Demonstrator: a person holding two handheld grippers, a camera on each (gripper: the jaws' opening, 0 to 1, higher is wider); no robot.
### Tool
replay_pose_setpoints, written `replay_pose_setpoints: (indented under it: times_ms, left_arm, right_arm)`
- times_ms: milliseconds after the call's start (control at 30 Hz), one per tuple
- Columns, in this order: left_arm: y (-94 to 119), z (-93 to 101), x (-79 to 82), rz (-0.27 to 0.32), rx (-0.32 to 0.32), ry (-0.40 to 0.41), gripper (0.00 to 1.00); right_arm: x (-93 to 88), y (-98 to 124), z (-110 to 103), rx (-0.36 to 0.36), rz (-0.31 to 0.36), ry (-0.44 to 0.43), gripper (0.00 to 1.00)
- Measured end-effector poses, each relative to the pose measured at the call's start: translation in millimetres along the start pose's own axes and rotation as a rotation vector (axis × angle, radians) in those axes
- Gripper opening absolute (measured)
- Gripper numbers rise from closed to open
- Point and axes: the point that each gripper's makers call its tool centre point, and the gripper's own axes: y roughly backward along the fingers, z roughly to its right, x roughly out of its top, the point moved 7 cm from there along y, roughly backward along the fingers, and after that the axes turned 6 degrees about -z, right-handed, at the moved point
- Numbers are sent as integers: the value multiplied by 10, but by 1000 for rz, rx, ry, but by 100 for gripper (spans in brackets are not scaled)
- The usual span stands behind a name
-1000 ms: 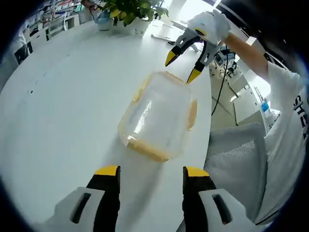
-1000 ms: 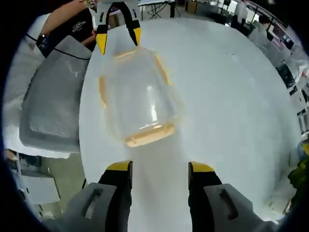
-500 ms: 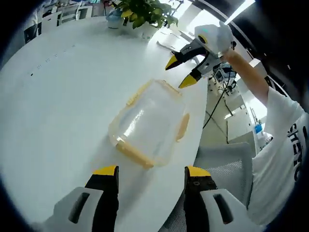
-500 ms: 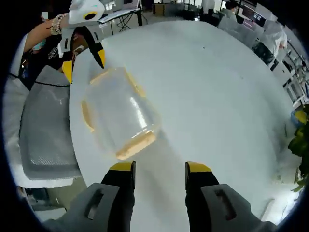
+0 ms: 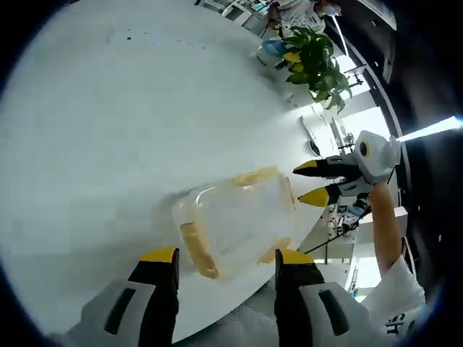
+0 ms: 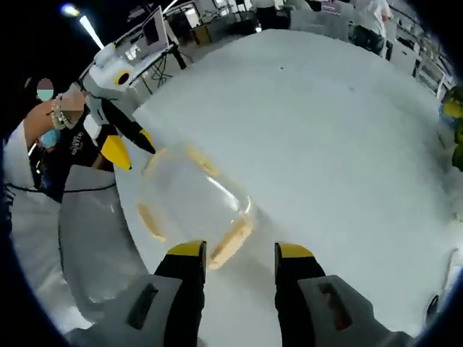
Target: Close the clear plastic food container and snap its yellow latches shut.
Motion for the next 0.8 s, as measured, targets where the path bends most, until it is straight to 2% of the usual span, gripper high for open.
replay_pose_setpoints:
  times_ms: [33,100,167,267,333,367,433,633,800]
  left_arm:
    - [-6,5,0,-1,1,0,49]
    - [-11,-2,6,9,14,17,49]
    - [-24,-3,32,27,5,58,49]
    - [-30,31,40,19,-19,105,48]
    - [-37,61,55,20,-14,100,48]
    - [-40,69,57,20,-11,97,47]
    - [-65,122,15,17,-8,101,47]
    - [-93,86,7,-23,5,123,47]
    - [-121,86,-7,-33,15,115,47]
  right_arm:
    - [10,0,-13,27,16,-38,35]
    - [14,3,-17,40,29,-55,34]
    - [9,-3,-18,47,28,-78,34]
    - [-14,-34,-15,63,22,-131,33]
    - [-26,-52,-11,77,23,-186,34]
    - [-29,-60,-1,80,27,-176,34]
    - [-48,-84,-22,103,28,-220,35]
    - [-67,-133,-19,102,21,-256,36]
    - [-61,-186,-27,108,10,-268,34]
